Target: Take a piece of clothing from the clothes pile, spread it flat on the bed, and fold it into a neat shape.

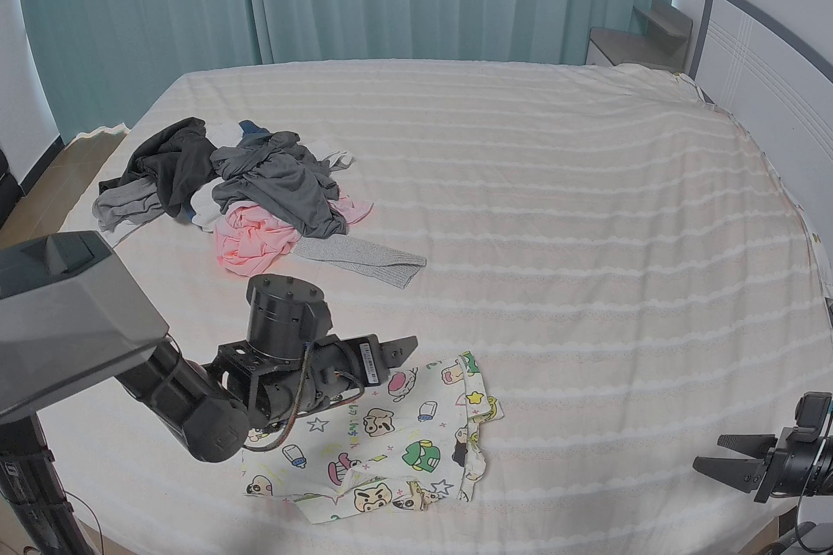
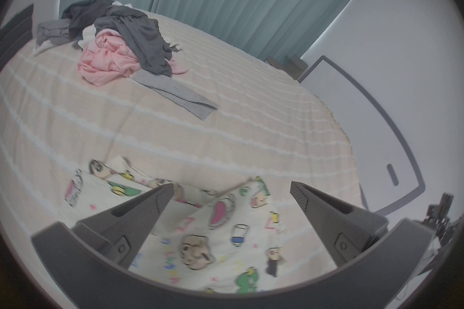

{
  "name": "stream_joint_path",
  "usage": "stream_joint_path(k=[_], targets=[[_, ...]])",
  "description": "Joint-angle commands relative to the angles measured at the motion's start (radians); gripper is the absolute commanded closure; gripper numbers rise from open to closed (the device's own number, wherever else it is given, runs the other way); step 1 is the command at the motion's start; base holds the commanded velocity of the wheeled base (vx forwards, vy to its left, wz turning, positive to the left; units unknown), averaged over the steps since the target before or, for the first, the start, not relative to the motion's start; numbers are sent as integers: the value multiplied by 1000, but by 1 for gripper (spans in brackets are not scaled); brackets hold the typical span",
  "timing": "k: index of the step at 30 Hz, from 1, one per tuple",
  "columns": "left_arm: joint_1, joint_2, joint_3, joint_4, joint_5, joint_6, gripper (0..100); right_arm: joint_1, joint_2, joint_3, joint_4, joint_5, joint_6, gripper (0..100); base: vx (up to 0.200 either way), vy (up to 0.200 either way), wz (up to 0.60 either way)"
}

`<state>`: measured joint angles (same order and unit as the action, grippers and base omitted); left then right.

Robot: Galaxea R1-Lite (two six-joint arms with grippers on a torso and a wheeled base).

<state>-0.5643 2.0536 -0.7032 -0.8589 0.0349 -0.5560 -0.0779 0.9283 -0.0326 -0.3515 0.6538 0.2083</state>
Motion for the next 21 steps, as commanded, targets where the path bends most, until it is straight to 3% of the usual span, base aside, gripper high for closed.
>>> stream_joint_path(k=[1, 5, 10, 14, 18, 21], targets=[[72, 8, 28, 17, -36, 64, 0, 3, 0, -18, -4, 17, -1, 0, 0, 0, 0], [107, 14, 48, 32, -90, 133, 0, 64, 1, -40, 3, 20, -1, 0, 0, 0, 0], [122, -64, 102, 31, -107, 108, 0, 210, 46, -98, 69, -8, -1, 0, 0, 0, 0], [124, -205, 203, 31, -150, -21, 0, 371, 152, -253, 181, -151, 0, 0, 0, 0, 0], [126, -316, 284, 31, -148, -205, 0, 469, 351, -363, 181, -152, 10, 0, 0, 0, 0], [135, -360, 346, 23, -150, -262, 0, 514, 546, -435, 117, -157, 13, 0, 0, 0, 0]])
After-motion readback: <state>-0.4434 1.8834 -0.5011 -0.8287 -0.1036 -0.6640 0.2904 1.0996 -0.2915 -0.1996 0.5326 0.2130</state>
